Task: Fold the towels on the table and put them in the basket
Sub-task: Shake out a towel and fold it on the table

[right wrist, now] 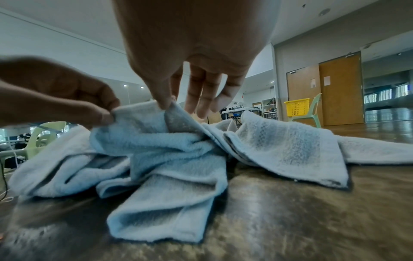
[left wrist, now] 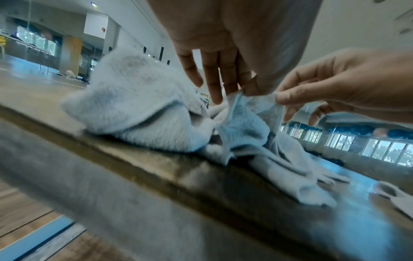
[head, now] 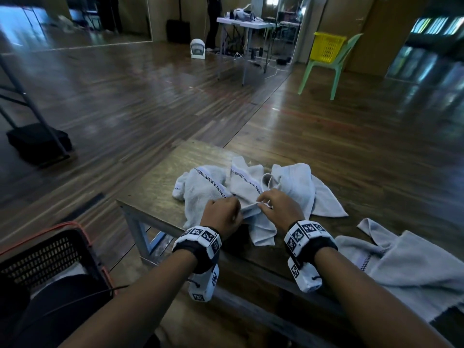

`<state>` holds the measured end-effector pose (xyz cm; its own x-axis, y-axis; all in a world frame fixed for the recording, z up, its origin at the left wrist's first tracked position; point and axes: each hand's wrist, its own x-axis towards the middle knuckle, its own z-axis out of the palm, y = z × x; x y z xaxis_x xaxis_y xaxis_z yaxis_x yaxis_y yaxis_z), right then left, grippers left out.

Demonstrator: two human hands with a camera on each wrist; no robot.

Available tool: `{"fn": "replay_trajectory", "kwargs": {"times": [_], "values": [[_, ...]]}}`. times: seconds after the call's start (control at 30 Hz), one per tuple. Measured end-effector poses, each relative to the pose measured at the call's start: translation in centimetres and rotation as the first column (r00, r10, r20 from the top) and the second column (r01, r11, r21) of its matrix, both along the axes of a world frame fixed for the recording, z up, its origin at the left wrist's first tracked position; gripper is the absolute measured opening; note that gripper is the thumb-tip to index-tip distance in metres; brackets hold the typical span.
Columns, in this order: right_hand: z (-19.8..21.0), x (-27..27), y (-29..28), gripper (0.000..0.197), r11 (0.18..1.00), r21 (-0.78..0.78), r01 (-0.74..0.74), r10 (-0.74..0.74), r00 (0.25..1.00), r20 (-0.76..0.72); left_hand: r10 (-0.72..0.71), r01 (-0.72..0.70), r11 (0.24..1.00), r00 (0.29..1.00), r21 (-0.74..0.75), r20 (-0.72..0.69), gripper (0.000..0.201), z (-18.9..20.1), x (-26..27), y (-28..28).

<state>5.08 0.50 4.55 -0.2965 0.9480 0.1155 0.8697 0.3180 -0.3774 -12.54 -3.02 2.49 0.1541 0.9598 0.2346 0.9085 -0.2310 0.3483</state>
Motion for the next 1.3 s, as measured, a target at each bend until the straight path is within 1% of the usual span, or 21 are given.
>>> {"fn": "replay_trajectory", "kwargs": {"times": [0.1, 0.17, 0.23, 0.33, 0.4, 0.5, 0.57, 0.63, 0.7, 0.77, 0.87, 0.93, 1.03, 1.1, 1.17, 1.23, 1.3], "values": [[1.5, 0.1, -0.2, 0.011, 0.999, 0.048, 0.013, -0.009, 0.996, -0.089, -0.031, 0.023, 0.996, 0.995, 0.09, 0.099, 0.012, 3.0, -0.3, 0.1], [3.4, 0.3, -0.1, 0.013, 0.994, 0.103, 0.034, -0.019, 0.99, -0.137, -0.066, 0.04, 0.988, 0.983, 0.15, 0.172, 0.01, 5.7, -0.2, 0.5], [6.1, 0.7, 0.2, 0.015, 0.981, 0.183, 0.063, -0.028, 0.982, -0.188, -0.099, 0.057, 0.977, 0.975, 0.203, 0.2, 0.007, 8.6, 0.1, 1.1], [11.2, 1.4, 0.5, 0.009, 0.959, 0.26, 0.113, -0.042, 0.964, -0.262, -0.125, 0.072, 0.962, 0.973, 0.262, 0.191, 0.007, 13.2, 0.6, 2.1], [14.7, 2.0, 0.6, 0.008, 0.935, 0.325, 0.144, -0.051, 0.96, -0.276, -0.158, 0.107, 0.951, 0.975, 0.289, 0.157, 0.009, 16.6, 1.0, 2.6], [19.4, 3.0, 0.7, 0.007, 0.878, 0.442, 0.183, -0.067, 0.962, -0.266, -0.219, 0.175, 0.917, 0.972, 0.358, 0.086, 0.011, 21.9, 1.5, 2.9], [21.9, 3.8, 0.5, 0.005, 0.839, 0.509, 0.193, -0.077, 0.968, -0.239, -0.231, 0.187, 0.897, 0.971, 0.401, 0.066, 0.012, 25.0, 1.9, 2.8], [23.7, 4.3, -0.1, 0.004, 0.817, 0.543, 0.193, -0.083, 0.972, -0.221, -0.24, 0.187, 0.882, 0.968, 0.433, 0.07, 0.011, 27.4, 2.2, 2.5], [24.8, 4.9, -1.2, 0.004, 0.837, 0.512, 0.196, -0.104, 0.974, -0.203, -0.25, 0.181, 0.87, 0.964, 0.459, 0.094, 0.009, 28.9, 2.5, 2.0], [25.0, 5.8, -2.2, 0.004, 0.864, 0.461, 0.201, -0.139, 0.976, -0.165, -0.254, 0.165, 0.862, 0.959, 0.48, 0.128, 0.011, 29.7, 2.5, 1.7], [24.4, 7.5, -3.4, 0.002, 0.891, 0.395, 0.223, -0.191, 0.974, -0.119, -0.254, 0.136, 0.86, 0.95, 0.491, 0.182, 0.011, 29.6, 2.3, 1.6], [23.7, 9.0, -4.0, 0.007, 0.899, 0.355, 0.256, -0.232, 0.966, -0.109, -0.239, 0.107, 0.859, 0.949, 0.5, 0.208, 0.009, 29.1, 1.9, 1.7], [23.1, 11.6, -4.8, 0.016, 0.906, 0.274, 0.323, -0.295, 0.945, -0.139, -0.211, 0.056, 0.872, 0.939, 0.486, 0.271, 0.007, 28.3, 1.1, 2.1], [23.0, 12.9, -5.2, 0.019, 0.915, 0.233, 0.33, -0.291, 0.938, -0.187, -0.19, 0.04, 0.889, 0.938, 0.457, 0.289, 0.006, 27.7, 0.7, 2.5], [23.2, 13.4, -5.4, 0.015, 0.931, 0.205, 0.301, -0.235, 0.927, -0.292, -0.165, 0.017, 0.895, 0.941, 0.446, 0.296, 0.005, 27.0, 0.7, 2.7], [23.7, 13.4, -5.5, 0.006, 0.938, 0.206, 0.28, -0.177, 0.895, -0.409, -0.142, -0.008, 0.901, 0.939, 0.434, 0.313, 0.004, 26.4, 0.9, 2.8], [24.4, 13.2, -5.6, 0.01, 0.934, 0.23, 0.274, -0.132, 0.861, -0.491, -0.106, -0.015, 0.923, 0.95, 0.384, 0.292, 0.006, 25.4, 1.5, 3.0]]}}
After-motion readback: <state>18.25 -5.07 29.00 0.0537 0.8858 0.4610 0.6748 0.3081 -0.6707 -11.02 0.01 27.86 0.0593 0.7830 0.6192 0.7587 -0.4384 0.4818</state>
